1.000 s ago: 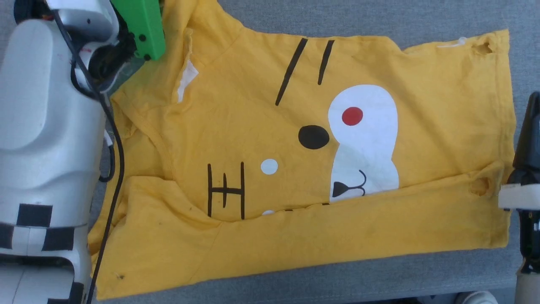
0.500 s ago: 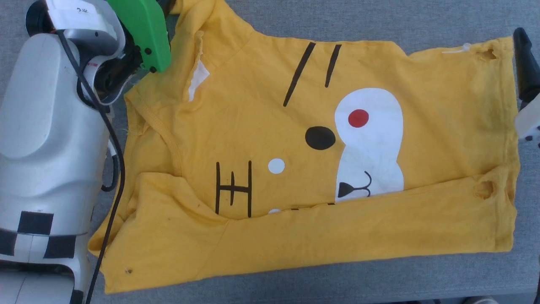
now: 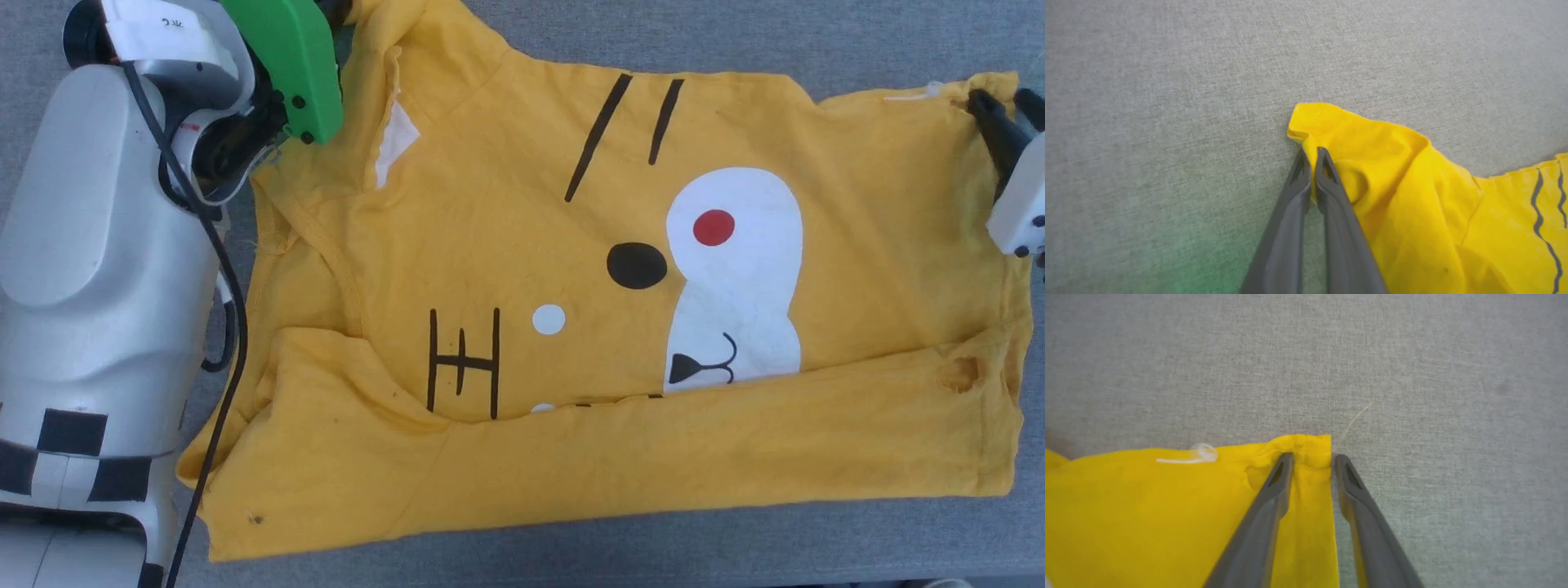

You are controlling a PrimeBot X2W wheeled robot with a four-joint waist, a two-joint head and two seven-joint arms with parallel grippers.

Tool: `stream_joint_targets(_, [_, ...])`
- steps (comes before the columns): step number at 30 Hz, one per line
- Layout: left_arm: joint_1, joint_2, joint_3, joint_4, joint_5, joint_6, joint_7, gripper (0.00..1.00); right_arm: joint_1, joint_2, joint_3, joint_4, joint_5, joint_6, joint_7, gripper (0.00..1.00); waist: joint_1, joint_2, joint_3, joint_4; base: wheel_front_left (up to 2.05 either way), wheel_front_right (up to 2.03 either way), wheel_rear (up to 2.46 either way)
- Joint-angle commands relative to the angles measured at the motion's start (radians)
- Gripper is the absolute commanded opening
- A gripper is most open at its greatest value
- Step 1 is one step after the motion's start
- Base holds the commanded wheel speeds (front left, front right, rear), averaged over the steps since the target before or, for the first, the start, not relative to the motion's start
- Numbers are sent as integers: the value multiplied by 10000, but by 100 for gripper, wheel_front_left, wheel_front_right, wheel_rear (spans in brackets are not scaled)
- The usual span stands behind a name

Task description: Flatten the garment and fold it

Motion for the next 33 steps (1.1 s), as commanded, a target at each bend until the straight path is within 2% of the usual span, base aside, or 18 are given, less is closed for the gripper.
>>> stream_joint_targets(1, [-74, 40, -47, -61, -81, -52, -76, 0, -99, -10, 105, 214, 27, -13, -60, 0, 1, 0, 10, 23, 0, 0, 0])
stream_joint_targets(8, [60, 225, -223, -441, -669, -70, -976, 0, -113, -82, 16, 456, -74, -13, -1147, 0, 1, 0, -249, 150, 0, 0, 0])
stream_joint_targets(18, [1269, 1230, -487, -1592, -1767, -73, -2261, 0, 837, -27, -142, 289, 298, -13, -2431, 0, 1, 0, -1282, 291, 0, 0, 0])
stream_joint_targets(25, [2487, 1608, -190, -2351, -2319, -74, -2716, 0, 1587, 94, -280, 82, 547, -13, -3033, 0, 1, 0, -1999, 394, 0, 0, 0])
stream_joint_targets(33, [3797, 1904, -49, -3444, -2646, 22, -2798, 0, 2469, 211, -484, -465, 793, -13, -3249, 0, 1, 0, -2636, 488, 0, 0, 0])
